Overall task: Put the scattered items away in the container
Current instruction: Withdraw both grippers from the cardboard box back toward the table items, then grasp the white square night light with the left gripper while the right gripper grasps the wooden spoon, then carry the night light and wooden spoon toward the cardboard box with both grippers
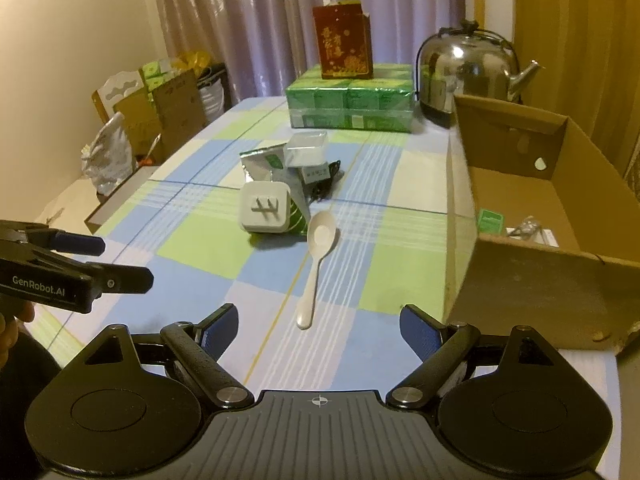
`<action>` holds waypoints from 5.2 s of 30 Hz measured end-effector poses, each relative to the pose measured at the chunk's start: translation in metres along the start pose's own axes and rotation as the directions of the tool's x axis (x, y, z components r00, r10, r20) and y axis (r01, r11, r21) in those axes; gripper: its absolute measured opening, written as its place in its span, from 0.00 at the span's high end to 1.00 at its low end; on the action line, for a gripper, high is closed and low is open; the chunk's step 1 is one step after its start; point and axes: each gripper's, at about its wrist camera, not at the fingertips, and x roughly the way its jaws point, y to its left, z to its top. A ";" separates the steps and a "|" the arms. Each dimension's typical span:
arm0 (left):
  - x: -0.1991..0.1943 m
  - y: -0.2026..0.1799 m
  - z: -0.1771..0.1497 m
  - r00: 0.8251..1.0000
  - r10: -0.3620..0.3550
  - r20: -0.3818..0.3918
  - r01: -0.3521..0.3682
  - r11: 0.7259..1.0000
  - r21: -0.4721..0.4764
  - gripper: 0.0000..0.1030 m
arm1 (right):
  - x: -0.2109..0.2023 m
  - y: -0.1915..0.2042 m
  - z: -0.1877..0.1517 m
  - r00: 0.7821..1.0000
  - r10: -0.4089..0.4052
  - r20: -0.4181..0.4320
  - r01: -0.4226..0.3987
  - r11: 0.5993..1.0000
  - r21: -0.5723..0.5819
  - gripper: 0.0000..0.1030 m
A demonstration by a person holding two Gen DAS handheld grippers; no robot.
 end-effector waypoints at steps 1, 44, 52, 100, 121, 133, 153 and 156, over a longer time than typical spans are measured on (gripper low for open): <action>0.003 0.001 0.001 1.000 0.005 0.000 -0.005 1.000 -0.002 0.06 | 0.004 0.000 0.002 1.000 0.000 -0.002 0.000 1.000 -0.005 0.17; 0.159 -0.002 0.065 0.997 0.068 0.032 -0.068 0.998 0.011 0.38 | 0.157 -0.026 0.023 0.999 -0.024 -0.043 0.022 0.998 -0.063 0.24; 0.136 0.022 0.045 0.999 0.033 0.009 -0.033 0.999 -0.010 0.42 | 0.180 -0.014 0.035 1.000 -0.022 -0.021 0.020 0.997 -0.076 0.35; 0.123 0.030 0.020 0.980 -0.157 -0.122 0.140 0.981 -0.137 0.29 | 0.161 -0.010 0.016 0.999 -0.028 -0.041 0.025 0.997 -0.072 0.70; 0.126 0.035 0.016 0.963 -0.210 -0.171 0.200 0.977 -0.069 0.40 | 0.166 -0.008 0.020 0.998 -0.039 -0.040 0.037 0.997 -0.063 0.68; 0.112 0.019 0.006 0.973 -0.183 -0.144 0.174 0.982 -0.071 0.40 | 0.132 -0.009 0.014 0.998 -0.059 -0.017 0.058 0.997 -0.053 0.70; 0.062 -0.015 0.015 0.983 -0.177 -0.055 0.175 0.984 -0.032 0.40 | 0.046 -0.017 0.016 0.986 -0.122 0.110 0.123 0.992 -0.003 0.72; 0.058 -0.019 0.016 0.983 -0.179 -0.049 0.178 0.984 -0.028 0.40 | 0.041 -0.018 0.015 0.985 -0.125 0.115 0.126 0.992 0.002 0.72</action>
